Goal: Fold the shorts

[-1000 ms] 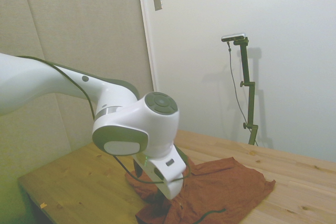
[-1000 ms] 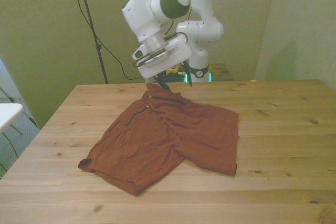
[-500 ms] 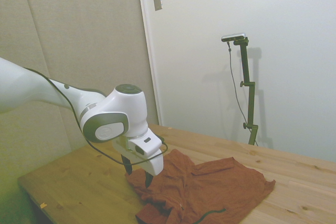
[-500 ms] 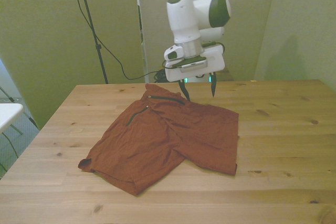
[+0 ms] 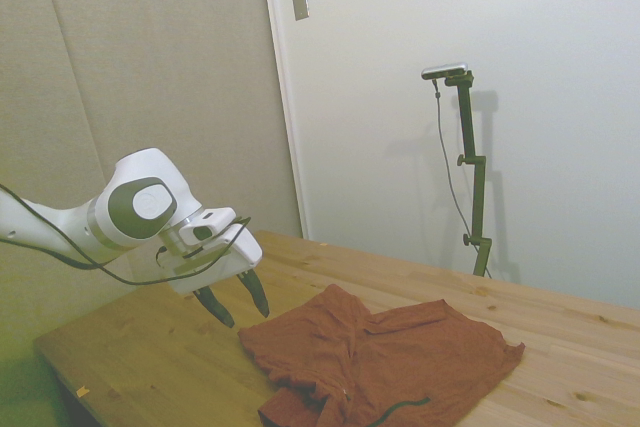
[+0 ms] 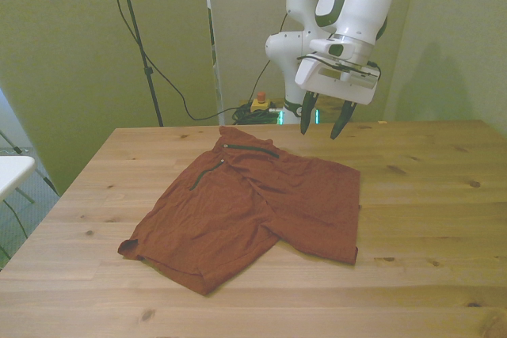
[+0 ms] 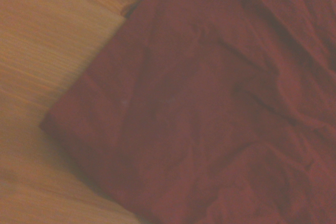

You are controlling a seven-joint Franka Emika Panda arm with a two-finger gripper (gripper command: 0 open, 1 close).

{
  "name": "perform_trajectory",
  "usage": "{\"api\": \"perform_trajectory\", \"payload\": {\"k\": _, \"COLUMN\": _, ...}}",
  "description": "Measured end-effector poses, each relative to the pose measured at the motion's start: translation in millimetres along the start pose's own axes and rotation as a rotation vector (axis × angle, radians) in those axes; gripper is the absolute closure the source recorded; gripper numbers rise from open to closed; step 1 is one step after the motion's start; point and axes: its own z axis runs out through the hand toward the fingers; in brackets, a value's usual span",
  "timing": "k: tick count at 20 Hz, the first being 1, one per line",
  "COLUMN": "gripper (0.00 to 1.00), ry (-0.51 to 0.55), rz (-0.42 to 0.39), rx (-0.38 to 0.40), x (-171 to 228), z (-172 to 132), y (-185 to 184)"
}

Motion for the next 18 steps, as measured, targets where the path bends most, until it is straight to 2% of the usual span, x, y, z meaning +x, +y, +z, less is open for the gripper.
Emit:
{"api": "perform_trajectory", "payload": {"k": 4, "gripper": 0.00, "ry": 0.153, "rz": -0.163, "rx": -0.090, "x": -22, "z": 23, "y": -26}}
{"api": "perform_trajectory", "payload": {"k": 9, "gripper": 0.00, "ry": 0.390, "rz": -0.315, "rx": -0.141, "x": -43, "z": 25, "y": -60}}
{"api": "perform_trajectory", "payload": {"k": 12, "gripper": 0.00, "ry": 0.523, "rz": -0.334, "rx": -0.148, "x": -51, "z": 28, "y": -67}}
{"api": "perform_trajectory", "payload": {"k": 18, "gripper": 0.00, "ry": 0.511, "rz": -0.307, "rx": -0.112, "x": -73, "z": 54, "y": -84}}
